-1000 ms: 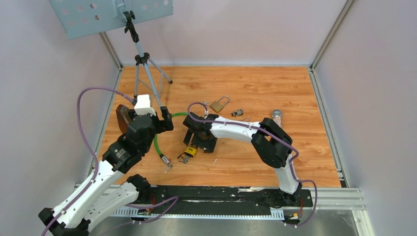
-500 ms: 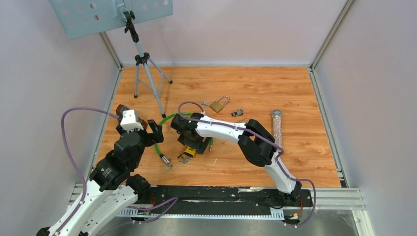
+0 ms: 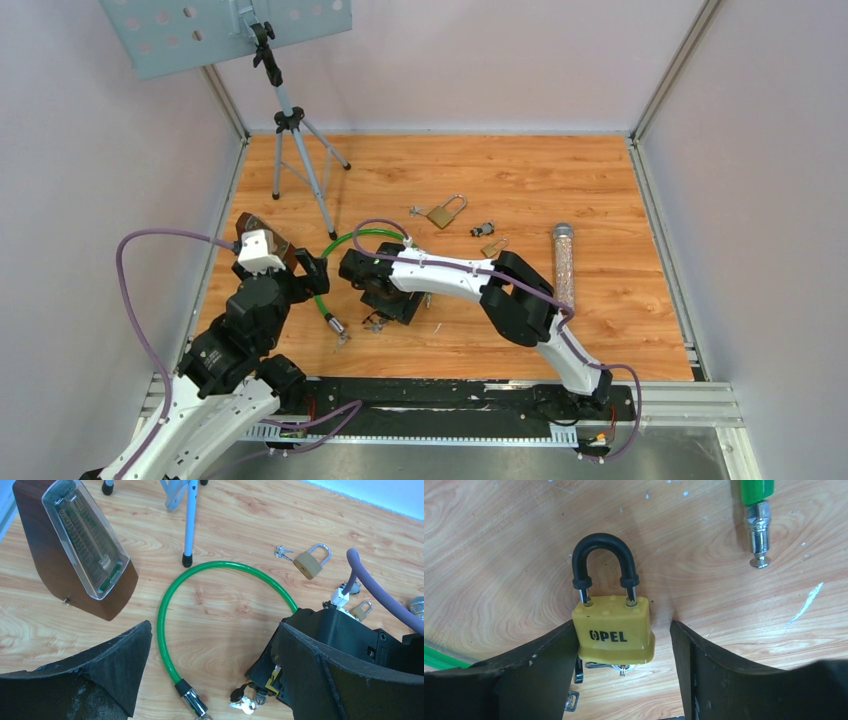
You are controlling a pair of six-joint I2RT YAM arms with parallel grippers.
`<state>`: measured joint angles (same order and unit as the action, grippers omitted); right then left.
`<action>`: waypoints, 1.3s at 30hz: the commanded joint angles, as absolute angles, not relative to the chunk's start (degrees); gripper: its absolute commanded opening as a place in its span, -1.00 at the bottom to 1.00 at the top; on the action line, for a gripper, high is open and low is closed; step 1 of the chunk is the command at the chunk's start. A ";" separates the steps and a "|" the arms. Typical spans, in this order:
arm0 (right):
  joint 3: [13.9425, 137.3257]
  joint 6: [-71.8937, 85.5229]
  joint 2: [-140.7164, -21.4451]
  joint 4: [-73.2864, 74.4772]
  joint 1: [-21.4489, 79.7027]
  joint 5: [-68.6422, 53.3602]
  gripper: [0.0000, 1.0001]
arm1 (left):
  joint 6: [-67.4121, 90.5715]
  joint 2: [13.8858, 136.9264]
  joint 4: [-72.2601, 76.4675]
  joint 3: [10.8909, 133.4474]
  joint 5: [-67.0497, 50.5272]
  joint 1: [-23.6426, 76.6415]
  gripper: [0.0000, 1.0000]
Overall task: Lock with the key
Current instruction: Pick up the lock from the center of the board.
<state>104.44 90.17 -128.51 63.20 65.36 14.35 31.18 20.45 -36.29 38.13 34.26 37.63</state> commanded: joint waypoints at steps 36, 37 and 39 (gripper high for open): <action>87.99 85.75 -99.80 41.13 60.48 24.87 -0.23 | 30.63 19.48 -21.68 32.93 7.78 37.44 1.00; 88.14 84.41 -98.59 40.27 60.47 25.70 -0.23 | 30.39 19.89 -17.29 32.14 4.95 37.44 1.00; 88.05 81.69 -95.88 38.67 60.47 26.64 -0.22 | 28.83 21.90 -10.00 31.20 -1.06 37.44 1.00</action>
